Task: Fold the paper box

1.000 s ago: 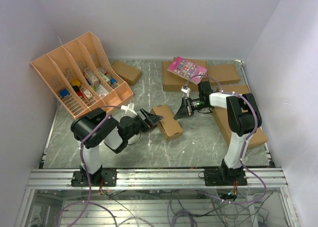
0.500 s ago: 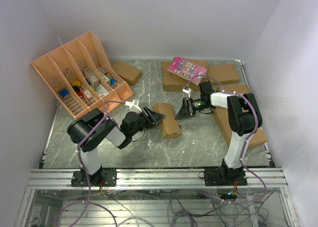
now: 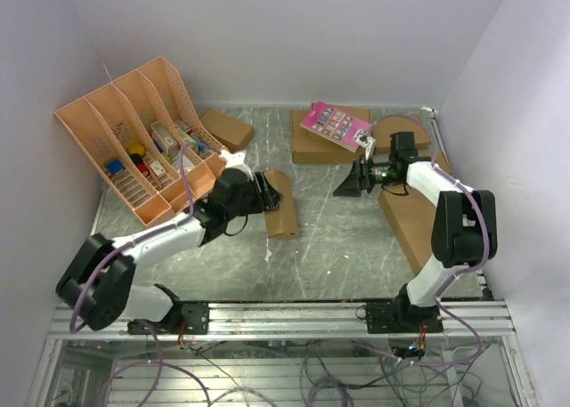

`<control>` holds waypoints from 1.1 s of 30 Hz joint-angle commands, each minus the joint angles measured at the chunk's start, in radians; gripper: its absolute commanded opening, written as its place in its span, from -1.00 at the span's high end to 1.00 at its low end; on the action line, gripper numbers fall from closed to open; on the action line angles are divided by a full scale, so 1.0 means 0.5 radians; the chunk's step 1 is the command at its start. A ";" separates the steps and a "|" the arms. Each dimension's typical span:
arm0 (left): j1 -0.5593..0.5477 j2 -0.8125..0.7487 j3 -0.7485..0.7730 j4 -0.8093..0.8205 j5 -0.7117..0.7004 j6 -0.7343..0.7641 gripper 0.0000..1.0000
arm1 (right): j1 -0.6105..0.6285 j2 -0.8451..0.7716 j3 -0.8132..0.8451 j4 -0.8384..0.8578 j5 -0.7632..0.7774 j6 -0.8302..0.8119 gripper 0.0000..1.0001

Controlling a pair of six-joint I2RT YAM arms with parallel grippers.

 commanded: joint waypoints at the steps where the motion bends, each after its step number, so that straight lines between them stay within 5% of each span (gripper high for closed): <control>1: 0.081 -0.179 0.427 -1.332 -0.288 0.607 0.17 | -0.166 -0.129 0.026 -0.050 -0.072 -0.055 -0.24; 8: 0.051 0.137 1.057 -2.332 -0.775 1.025 0.27 | -0.243 -0.191 0.010 -0.039 -0.137 -0.032 -0.25; 17: -0.287 0.690 1.419 -2.805 -1.288 0.971 0.22 | -0.274 -0.193 0.012 -0.057 -0.137 -0.049 -0.25; 28: -0.527 1.058 1.443 -2.662 -1.104 0.983 -1.00 | -0.305 -0.194 0.012 -0.076 -0.144 -0.065 -0.26; 33: -0.611 1.002 1.383 -2.593 -1.007 1.015 -0.99 | -0.311 -0.195 0.011 -0.077 -0.150 -0.064 -0.26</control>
